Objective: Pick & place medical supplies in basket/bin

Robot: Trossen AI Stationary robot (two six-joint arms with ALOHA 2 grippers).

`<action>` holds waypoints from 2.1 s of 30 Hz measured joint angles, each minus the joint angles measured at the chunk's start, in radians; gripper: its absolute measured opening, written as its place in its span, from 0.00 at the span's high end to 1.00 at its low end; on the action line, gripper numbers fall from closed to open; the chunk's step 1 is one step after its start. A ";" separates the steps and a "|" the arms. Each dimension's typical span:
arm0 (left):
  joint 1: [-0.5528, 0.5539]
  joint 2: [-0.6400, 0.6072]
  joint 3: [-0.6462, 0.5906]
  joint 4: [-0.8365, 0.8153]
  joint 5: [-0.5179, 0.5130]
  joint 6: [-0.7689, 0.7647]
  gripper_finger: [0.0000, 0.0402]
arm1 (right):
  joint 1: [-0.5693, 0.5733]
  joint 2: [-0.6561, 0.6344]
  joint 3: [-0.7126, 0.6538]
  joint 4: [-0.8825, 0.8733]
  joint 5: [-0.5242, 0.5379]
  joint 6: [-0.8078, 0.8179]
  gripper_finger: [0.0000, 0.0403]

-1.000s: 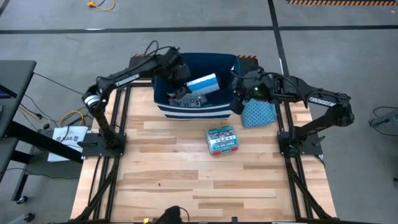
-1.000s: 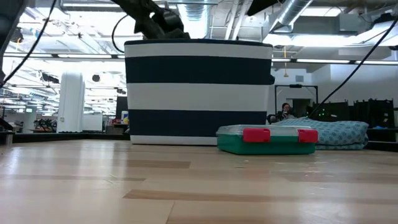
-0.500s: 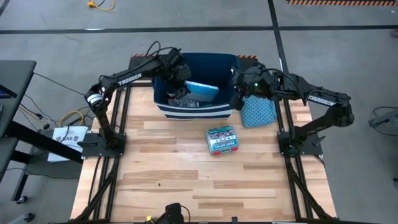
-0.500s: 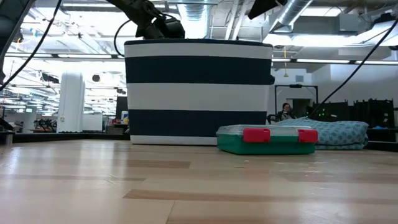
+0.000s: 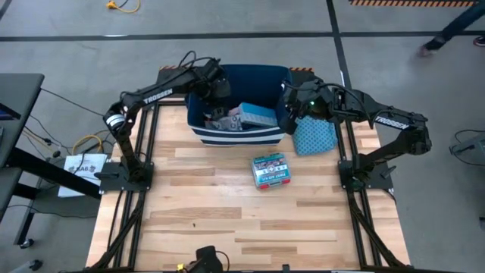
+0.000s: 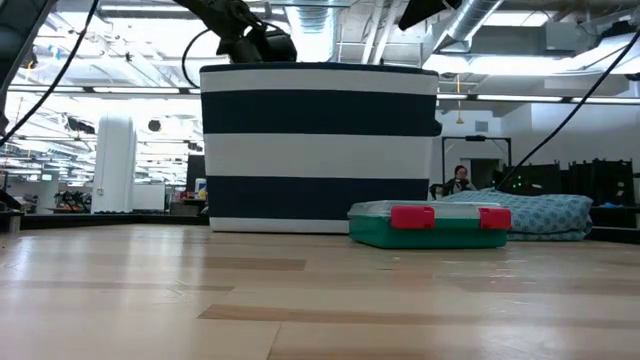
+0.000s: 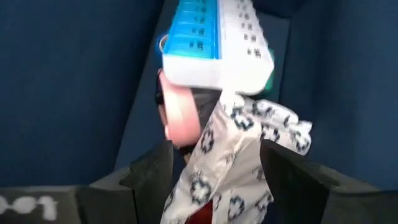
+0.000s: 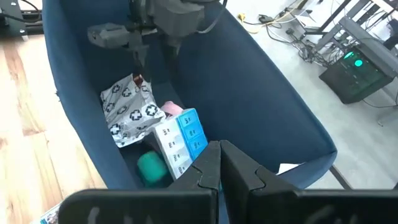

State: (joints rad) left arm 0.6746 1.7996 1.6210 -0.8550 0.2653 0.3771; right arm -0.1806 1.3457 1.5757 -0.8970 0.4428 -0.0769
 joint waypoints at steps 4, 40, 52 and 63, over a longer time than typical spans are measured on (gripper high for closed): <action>-0.002 -0.001 0.066 -0.068 -0.021 0.030 0.42 | 0.000 0.000 0.000 0.000 0.000 0.000 1.00; -0.359 -0.651 -0.069 0.175 -0.290 -0.541 0.42 | 0.010 0.000 0.000 0.111 0.000 0.015 1.00; -0.602 -0.924 -0.652 0.686 -0.488 -0.691 0.42 | 0.001 0.000 0.000 0.223 -0.001 -0.008 1.00; -0.761 -0.947 -0.813 0.875 -0.487 -0.685 0.42 | -0.001 0.001 0.000 0.169 0.000 0.074 1.00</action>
State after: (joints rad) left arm -0.0863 0.8524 0.8077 0.0199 -0.2219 -0.3077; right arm -0.1815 1.3464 1.5757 -0.7277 0.4425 -0.0030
